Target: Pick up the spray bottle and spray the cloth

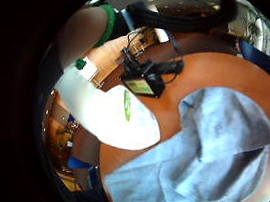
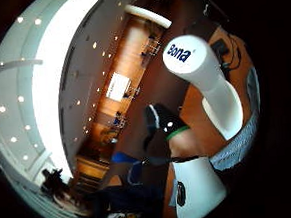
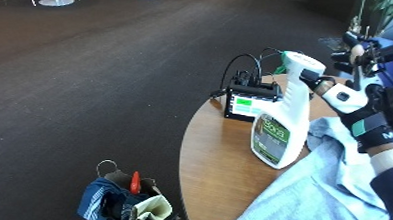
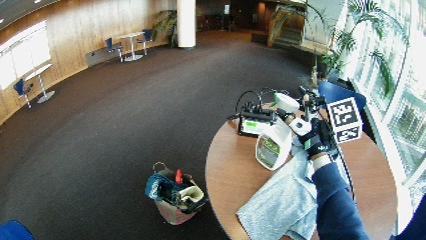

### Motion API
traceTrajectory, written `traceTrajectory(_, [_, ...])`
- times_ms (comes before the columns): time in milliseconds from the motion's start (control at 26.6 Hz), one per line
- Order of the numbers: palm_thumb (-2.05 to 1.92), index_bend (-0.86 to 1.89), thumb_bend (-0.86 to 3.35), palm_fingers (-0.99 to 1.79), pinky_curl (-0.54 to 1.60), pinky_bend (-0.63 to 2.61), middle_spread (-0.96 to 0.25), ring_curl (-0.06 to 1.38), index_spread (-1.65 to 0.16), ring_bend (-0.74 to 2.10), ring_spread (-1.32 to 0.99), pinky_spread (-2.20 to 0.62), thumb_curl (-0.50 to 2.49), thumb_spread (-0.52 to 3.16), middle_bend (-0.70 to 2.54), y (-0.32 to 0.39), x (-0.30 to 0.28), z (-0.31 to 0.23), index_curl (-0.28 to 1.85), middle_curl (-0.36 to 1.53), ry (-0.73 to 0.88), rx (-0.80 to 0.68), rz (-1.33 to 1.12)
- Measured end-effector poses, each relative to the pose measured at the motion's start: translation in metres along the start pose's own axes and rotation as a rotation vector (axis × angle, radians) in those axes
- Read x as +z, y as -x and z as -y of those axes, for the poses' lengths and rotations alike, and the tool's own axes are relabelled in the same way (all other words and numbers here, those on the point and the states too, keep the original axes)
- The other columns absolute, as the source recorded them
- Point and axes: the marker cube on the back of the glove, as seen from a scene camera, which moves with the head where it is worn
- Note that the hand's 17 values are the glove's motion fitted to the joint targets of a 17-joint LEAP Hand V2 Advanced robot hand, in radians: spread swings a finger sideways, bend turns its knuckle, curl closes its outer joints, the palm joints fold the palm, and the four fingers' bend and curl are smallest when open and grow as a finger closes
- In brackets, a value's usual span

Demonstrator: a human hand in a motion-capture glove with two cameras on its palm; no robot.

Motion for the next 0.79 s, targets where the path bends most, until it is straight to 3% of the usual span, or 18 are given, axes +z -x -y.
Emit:
traceTrajectory(188, [0.54,0.11,-0.11,0.39,0.38,0.52,-0.07,0.37,-0.40,0.50,-0.10,0.18,0.50,0.88,0.39,0.036,-0.038,-0.023,0.20,0.39,0.000,-0.162,0.007])
traceTrajectory(377, [0.39,0.15,-0.09,0.54,0.34,0.47,-0.07,0.34,-0.40,0.50,-0.06,0.23,0.44,0.91,0.38,0.059,-0.071,-0.088,0.21,0.38,-0.020,-0.338,0.096])
traceTrajectory(640, [0.42,0.14,-0.02,0.95,0.31,0.37,-0.07,0.34,-0.37,0.55,-0.12,0.14,0.41,0.98,0.44,0.049,-0.092,-0.170,0.23,0.39,-0.173,-0.582,-0.115])
traceTrajectory(791, [0.44,0.12,-0.01,0.96,0.32,0.35,-0.07,0.36,-0.35,0.55,-0.13,0.10,0.39,1.02,0.43,0.054,-0.072,-0.160,0.24,0.40,-0.090,-0.636,-0.220])
